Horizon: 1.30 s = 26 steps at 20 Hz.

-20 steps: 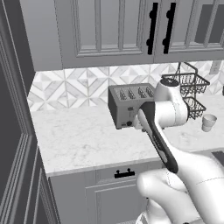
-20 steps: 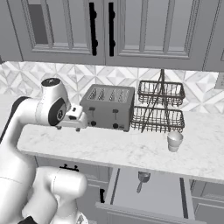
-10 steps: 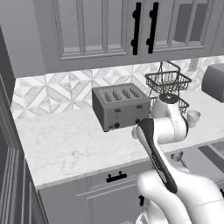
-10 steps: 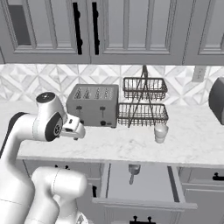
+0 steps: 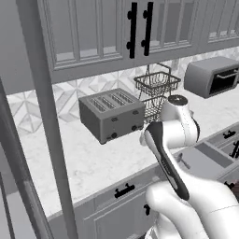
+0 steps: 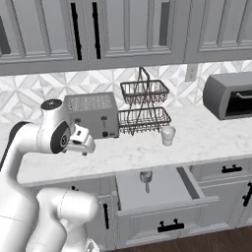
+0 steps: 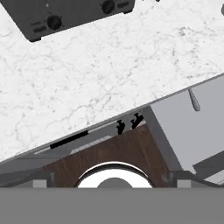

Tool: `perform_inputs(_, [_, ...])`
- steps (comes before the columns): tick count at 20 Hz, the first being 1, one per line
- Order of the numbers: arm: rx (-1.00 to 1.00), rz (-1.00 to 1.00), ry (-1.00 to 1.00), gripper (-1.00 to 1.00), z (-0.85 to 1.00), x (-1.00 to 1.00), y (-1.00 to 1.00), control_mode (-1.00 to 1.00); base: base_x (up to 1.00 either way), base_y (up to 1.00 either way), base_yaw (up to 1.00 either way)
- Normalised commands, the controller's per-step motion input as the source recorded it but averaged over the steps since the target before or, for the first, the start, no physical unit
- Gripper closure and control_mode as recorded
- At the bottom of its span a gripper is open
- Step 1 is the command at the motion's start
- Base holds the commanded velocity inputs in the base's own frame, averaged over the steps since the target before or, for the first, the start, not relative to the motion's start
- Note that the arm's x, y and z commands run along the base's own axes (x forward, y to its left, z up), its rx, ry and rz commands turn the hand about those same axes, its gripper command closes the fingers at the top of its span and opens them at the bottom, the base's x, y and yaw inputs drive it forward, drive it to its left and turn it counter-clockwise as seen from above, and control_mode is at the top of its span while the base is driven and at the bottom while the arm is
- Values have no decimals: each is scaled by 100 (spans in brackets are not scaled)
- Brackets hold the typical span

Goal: Pick the measuring cup from the drawer and place it on the counter.

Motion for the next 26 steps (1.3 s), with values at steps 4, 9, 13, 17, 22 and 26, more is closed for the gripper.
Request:
perform_inputs(4, [0,0,0,-100,0,0,0,100,0,3,-40])
perform_inputs(9, [0,-25,-1,-100,-33,0,-29,-100,0,-4,-8])
perform_inputs(13, [0,-25,0,-100,-36,0,-41,-100,0,0,0])
perform_inputs(17, [3,-10,0,-100,-42,0,-82,-100,0,0,0])
perform_inputs(22, [6,-1,0,-100,-37,0,-96,-100,0,0,0])
perform_inputs(26, [4,0,0,-100,-40,0,-99,-100,0,0,0])
